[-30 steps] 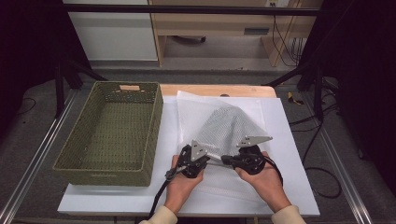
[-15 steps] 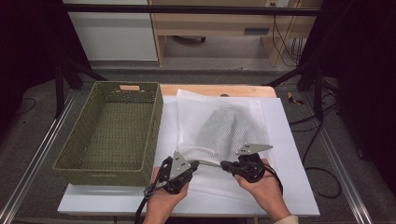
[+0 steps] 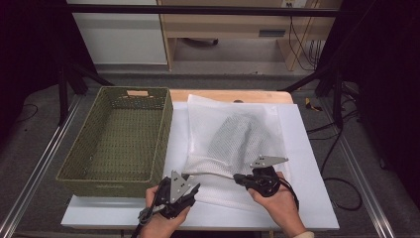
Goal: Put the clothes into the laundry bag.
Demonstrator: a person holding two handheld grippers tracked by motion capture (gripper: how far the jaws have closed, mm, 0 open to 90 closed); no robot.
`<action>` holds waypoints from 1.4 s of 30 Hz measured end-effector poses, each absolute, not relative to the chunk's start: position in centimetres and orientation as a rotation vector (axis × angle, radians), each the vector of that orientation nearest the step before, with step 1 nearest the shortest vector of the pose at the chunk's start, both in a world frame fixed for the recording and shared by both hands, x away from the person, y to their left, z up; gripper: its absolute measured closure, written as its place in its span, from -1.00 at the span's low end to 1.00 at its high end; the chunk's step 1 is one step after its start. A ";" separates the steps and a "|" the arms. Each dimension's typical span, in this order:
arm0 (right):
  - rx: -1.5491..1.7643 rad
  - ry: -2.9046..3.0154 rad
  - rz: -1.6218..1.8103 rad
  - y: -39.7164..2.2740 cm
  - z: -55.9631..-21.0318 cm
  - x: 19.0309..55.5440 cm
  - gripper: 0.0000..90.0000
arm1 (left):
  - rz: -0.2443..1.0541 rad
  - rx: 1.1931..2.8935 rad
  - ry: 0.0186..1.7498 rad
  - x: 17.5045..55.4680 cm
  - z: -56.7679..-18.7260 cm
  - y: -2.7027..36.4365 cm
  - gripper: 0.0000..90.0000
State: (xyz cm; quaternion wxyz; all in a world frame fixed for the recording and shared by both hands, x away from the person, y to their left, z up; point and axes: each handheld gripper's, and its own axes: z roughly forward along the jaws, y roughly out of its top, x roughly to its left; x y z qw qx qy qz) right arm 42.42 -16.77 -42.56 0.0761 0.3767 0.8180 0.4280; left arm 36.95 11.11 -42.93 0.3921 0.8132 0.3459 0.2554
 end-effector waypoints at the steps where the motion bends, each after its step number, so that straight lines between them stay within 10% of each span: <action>1: 1.134 2.454 1.281 -16.8 -42.6 42.4 0.98 | 0.652 2.079 0.890 36.8 -43.3 11.1 0.14; 23: 1.140 2.459 1.292 -16.8 -43.0 42.3 0.98 | 0.637 2.109 1.085 37.8 -48.2 12.3 -0.12; 36: 1.146 2.456 1.294 -17.1 -43.2 42.3 0.98 | 0.602 2.078 1.062 38.1 -47.6 12.6 0.90; 42: 1.156 2.456 1.296 -17.2 -43.5 42.1 0.98 | 0.555 2.068 1.042 37.4 -46.8 13.0 0.95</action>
